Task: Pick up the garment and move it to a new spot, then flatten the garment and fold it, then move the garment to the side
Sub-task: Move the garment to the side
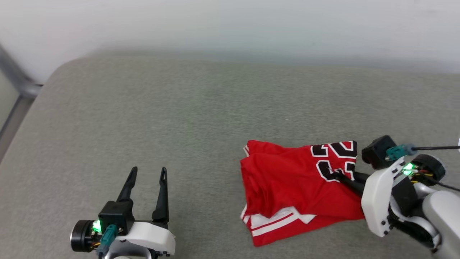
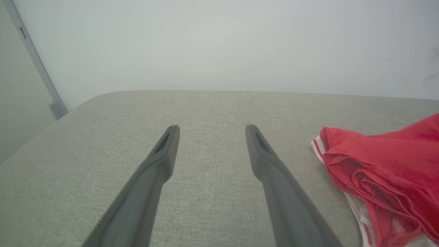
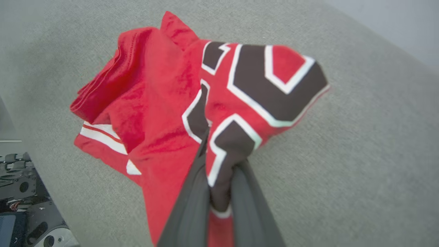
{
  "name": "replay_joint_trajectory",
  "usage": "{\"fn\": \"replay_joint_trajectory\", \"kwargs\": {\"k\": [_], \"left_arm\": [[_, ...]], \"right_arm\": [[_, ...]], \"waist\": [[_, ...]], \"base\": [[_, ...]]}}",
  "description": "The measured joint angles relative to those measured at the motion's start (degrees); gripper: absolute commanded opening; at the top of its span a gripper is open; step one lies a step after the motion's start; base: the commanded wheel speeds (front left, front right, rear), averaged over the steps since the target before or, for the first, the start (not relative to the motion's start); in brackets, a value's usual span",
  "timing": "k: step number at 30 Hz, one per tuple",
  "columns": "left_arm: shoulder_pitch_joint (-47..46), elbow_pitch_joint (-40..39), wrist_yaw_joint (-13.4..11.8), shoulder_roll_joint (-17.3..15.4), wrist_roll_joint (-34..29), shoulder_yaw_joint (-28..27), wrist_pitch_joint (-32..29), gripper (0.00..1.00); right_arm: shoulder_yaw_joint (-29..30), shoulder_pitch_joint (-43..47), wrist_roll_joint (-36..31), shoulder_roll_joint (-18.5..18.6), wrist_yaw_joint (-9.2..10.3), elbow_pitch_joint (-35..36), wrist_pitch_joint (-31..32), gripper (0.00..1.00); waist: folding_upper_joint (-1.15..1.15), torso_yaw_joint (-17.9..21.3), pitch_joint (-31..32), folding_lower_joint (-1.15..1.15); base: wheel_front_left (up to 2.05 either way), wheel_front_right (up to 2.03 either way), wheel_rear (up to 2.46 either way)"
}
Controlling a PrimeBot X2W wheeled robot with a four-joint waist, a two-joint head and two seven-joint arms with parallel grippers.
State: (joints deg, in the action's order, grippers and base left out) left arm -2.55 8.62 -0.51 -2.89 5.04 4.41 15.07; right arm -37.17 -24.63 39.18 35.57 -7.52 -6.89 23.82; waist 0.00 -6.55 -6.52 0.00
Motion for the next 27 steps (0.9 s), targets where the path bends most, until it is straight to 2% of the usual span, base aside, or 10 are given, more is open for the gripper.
{"fn": "replay_joint_trajectory", "kwargs": {"k": [8, 15, 21, 27], "left_arm": [[0.37, -2.40, 0.08, 0.00, -0.32, -2.08, 0.00, 1.00], [-0.57, -3.72, 0.53, -0.12, -1.36, -3.07, 0.00, 1.00], [-4.09, -5.47, 1.34, -0.83, -2.18, -3.33, 0.00, 1.00], [-7.55, -7.51, 2.00, -2.26, -2.42, -4.41, 0.00, 1.00]], "right_arm": [[2.55, -1.64, 1.86, 6.50, -0.01, 2.91, 3.49, 0.00], [7.44, -3.97, 2.65, 10.29, 0.00, 0.45, 5.56, 0.00], [12.02, -7.48, -0.59, 12.71, 0.00, -4.09, 5.99, 0.00], [17.06, -11.25, -6.69, 14.44, -0.01, -9.96, 6.78, 0.00]], "waist": [[0.00, 7.12, -0.46, 0.00], [0.00, 12.80, -3.35, 0.00], [0.00, 14.75, -8.72, 0.00], [0.00, 15.05, -15.26, 0.01]], "base": [[0.00, 0.00, 0.00], [0.00, 0.00, 0.00], [0.00, 0.00, 0.00], [0.00, 0.00, 0.00]]}}
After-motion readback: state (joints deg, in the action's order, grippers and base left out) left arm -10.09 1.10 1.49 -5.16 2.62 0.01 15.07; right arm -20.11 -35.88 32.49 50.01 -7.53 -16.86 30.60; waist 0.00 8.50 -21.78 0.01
